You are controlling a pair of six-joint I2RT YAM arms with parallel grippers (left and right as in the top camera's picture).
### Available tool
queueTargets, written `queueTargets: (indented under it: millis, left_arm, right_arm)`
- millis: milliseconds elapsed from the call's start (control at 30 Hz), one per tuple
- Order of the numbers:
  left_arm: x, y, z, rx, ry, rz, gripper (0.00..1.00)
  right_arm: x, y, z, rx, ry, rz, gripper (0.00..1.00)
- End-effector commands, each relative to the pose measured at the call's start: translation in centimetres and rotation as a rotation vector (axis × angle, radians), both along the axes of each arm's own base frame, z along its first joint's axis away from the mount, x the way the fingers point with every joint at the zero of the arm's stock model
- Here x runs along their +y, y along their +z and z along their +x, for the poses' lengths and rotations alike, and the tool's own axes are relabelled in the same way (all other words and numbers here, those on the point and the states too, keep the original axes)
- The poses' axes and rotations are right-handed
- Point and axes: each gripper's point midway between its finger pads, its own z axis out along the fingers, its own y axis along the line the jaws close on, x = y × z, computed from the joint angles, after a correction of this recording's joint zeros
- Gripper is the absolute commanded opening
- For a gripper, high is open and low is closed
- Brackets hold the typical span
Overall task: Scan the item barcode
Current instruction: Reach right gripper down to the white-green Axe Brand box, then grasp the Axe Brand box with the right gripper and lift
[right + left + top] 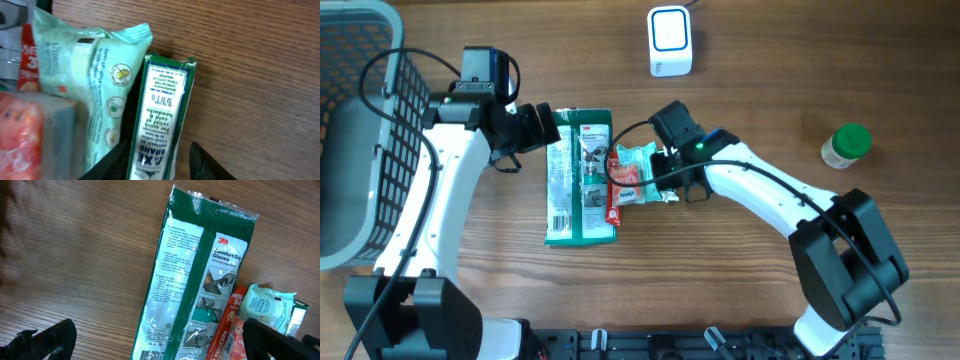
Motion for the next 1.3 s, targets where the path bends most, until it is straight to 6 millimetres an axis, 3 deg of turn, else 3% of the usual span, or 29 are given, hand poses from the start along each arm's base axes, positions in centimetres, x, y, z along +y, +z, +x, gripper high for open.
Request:
queueTargets:
  millis: [0, 167, 633, 867, 1267]
  left_arm:
    - [0.1, 0.2, 0.2, -0.008, -0.013, 0.017, 1.0]
    - [0.1, 0.2, 0.2, -0.008, -0.013, 0.017, 1.0]
    - [0.1, 0.2, 0.2, -0.008, -0.013, 0.017, 1.0]
    - [0.1, 0.2, 0.2, -0.008, -0.013, 0.017, 1.0]
    - [0.1, 0.2, 0.2, -0.008, -0.013, 0.017, 1.0]
  right_arm:
    - [-0.3, -1.4, -0.1, 0.005, -0.025, -0.003, 0.4]
    - [-0.6, -1.4, 0.1, -0.008, -0.031, -0.014, 0.4]
    - [-6.1, -0.3, 2.6, 0.0, -0.09, -0.082, 0.41]
    - [-4.9, 1.1, 2.5, -0.005, 0.058, 0.021, 0.46]
    - [-5.5, 0.3, 1.7, 0.007, 0.136, -0.031, 0.5]
